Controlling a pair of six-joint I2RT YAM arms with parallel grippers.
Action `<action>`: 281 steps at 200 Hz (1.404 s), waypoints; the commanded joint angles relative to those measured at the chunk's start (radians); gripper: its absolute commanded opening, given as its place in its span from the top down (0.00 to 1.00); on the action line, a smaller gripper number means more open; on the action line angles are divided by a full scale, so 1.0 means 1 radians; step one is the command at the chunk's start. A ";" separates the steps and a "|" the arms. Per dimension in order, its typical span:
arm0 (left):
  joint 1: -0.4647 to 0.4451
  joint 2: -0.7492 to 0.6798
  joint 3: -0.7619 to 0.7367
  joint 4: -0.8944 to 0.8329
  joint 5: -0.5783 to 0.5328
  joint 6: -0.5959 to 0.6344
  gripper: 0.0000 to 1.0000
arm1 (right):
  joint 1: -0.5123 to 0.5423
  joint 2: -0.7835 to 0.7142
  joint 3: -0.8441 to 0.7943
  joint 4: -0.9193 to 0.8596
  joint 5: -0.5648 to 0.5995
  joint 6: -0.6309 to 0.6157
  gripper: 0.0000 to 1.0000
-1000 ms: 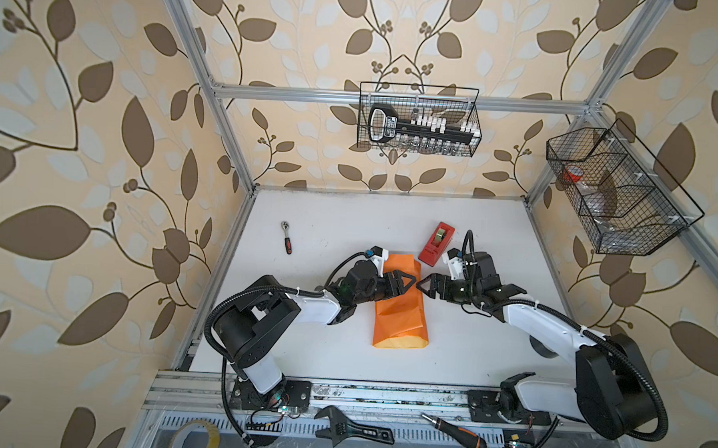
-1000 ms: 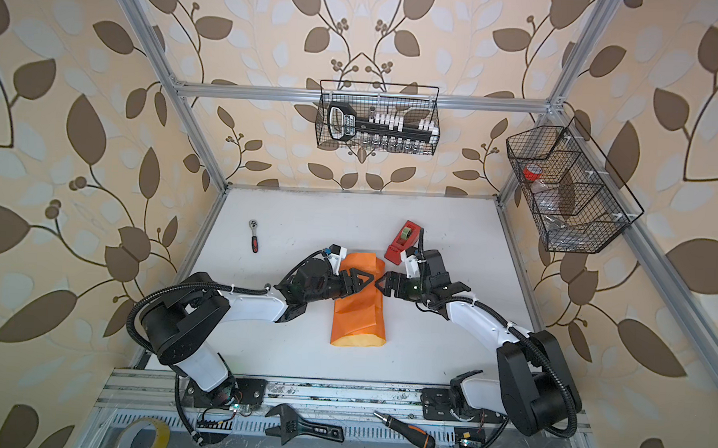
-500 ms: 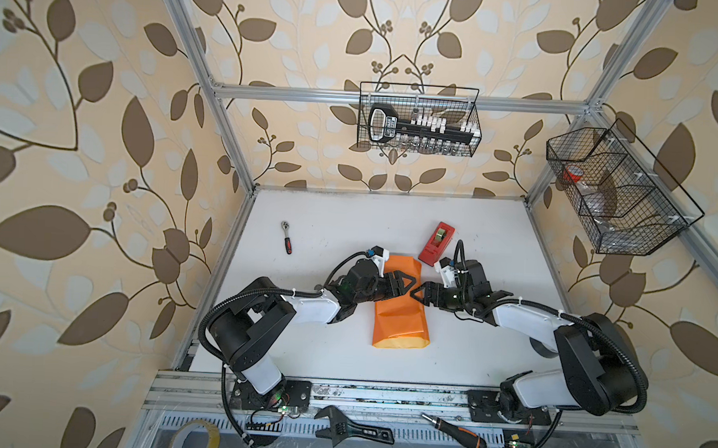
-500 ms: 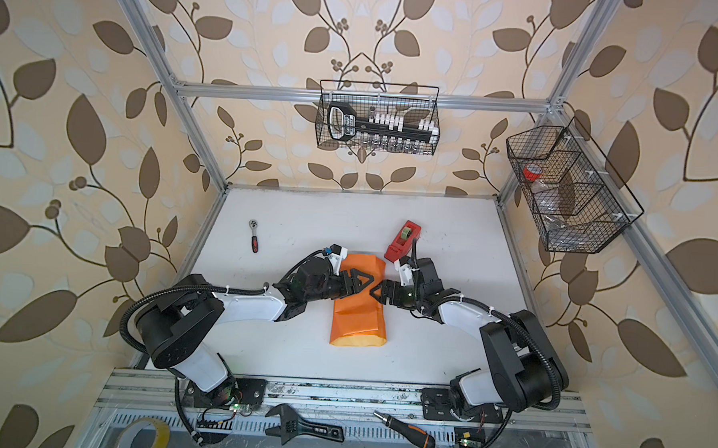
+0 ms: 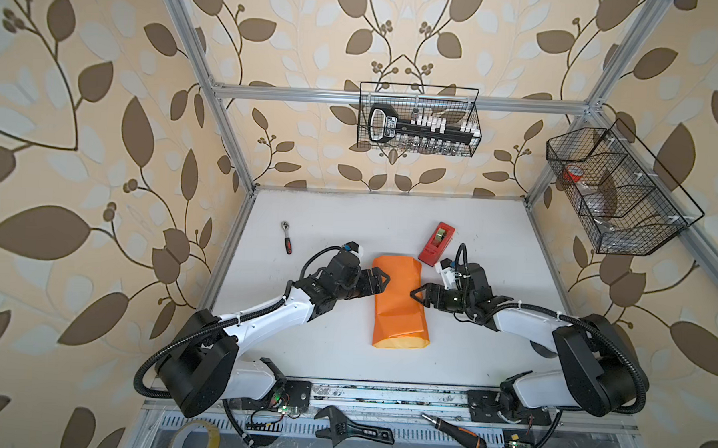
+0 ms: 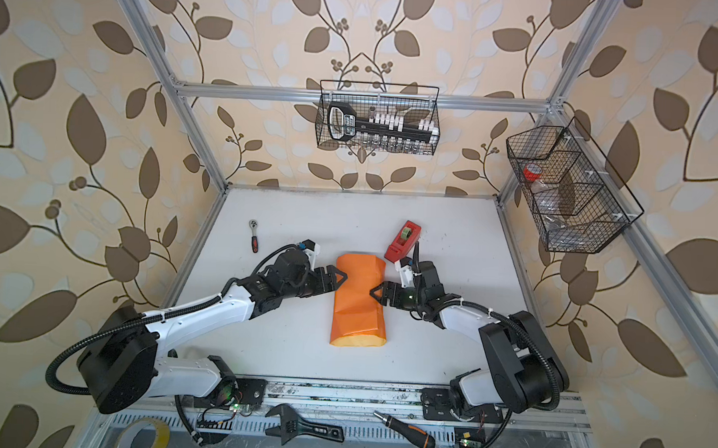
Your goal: Wrap the gift box in paper
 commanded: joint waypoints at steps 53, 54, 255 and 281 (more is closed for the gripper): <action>0.011 0.204 0.076 -0.089 0.145 0.124 0.16 | -0.003 0.010 -0.015 -0.156 0.049 -0.035 0.13; 0.010 0.205 0.075 -0.088 0.145 0.124 0.16 | -0.003 0.009 -0.013 -0.157 0.048 -0.036 0.13; 0.011 0.222 0.069 -0.084 0.152 0.126 0.15 | 0.048 0.032 0.167 -0.327 0.164 -0.133 0.13; 0.011 0.183 0.091 -0.070 0.185 0.103 0.14 | 0.048 0.034 0.123 -0.300 0.162 -0.125 0.13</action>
